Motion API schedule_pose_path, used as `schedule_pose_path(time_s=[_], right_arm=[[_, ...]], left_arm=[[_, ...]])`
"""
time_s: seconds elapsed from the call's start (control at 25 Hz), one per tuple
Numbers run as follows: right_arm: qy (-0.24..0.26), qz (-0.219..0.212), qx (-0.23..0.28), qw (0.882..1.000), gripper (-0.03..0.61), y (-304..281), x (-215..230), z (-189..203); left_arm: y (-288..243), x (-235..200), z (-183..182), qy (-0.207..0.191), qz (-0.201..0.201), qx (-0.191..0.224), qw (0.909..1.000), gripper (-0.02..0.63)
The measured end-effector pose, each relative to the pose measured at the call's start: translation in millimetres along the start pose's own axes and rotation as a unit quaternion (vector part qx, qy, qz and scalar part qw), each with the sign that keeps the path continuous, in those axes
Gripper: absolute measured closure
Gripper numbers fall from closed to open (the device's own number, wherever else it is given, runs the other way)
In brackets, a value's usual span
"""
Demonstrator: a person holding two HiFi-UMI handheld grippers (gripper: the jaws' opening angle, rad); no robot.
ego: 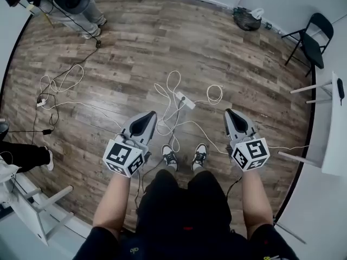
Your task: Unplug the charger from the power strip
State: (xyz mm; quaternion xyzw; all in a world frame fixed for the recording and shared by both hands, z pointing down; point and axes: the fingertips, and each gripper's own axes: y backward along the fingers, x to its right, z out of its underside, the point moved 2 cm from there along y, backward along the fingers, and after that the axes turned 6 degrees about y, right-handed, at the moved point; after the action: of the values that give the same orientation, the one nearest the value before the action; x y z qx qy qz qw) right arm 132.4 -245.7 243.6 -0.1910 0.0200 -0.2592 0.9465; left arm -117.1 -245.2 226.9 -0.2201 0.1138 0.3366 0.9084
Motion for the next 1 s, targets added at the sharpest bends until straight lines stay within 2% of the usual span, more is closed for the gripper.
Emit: schedule_pose_path(time_s=[0.16, 0.4, 0.52, 0.76, 1.0], right_arm=[[-0.013, -0.018, -0.017, 1.0, 0.555, -51, 33, 68], [-0.02, -0.041, -0.042, 0.998, 0.554, -140, 86, 205], [-0.014, -0.054, -0.068, 0.996, 0.554, -189, 102, 297], [0.005, -0.07, -0.109, 0.992, 0.55, -290, 124, 492], [0.008, -0.109, -0.141, 0.984, 0.482, -363, 130, 657]], left_arm=[[-55, -29, 51, 0.01, -0.017, 0.001, 0.9998, 0.594], [-161, -83, 172, 0.016, -0.024, -0.025, 0.9993, 0.594], [-210, -120, 247, 0.01, -0.023, -0.038, 0.999, 0.594], [-299, -205, 424, 0.012, -0.02, -0.071, 0.9972, 0.594], [-371, -270, 577, 0.03, -0.011, -0.097, 0.9948, 0.594]])
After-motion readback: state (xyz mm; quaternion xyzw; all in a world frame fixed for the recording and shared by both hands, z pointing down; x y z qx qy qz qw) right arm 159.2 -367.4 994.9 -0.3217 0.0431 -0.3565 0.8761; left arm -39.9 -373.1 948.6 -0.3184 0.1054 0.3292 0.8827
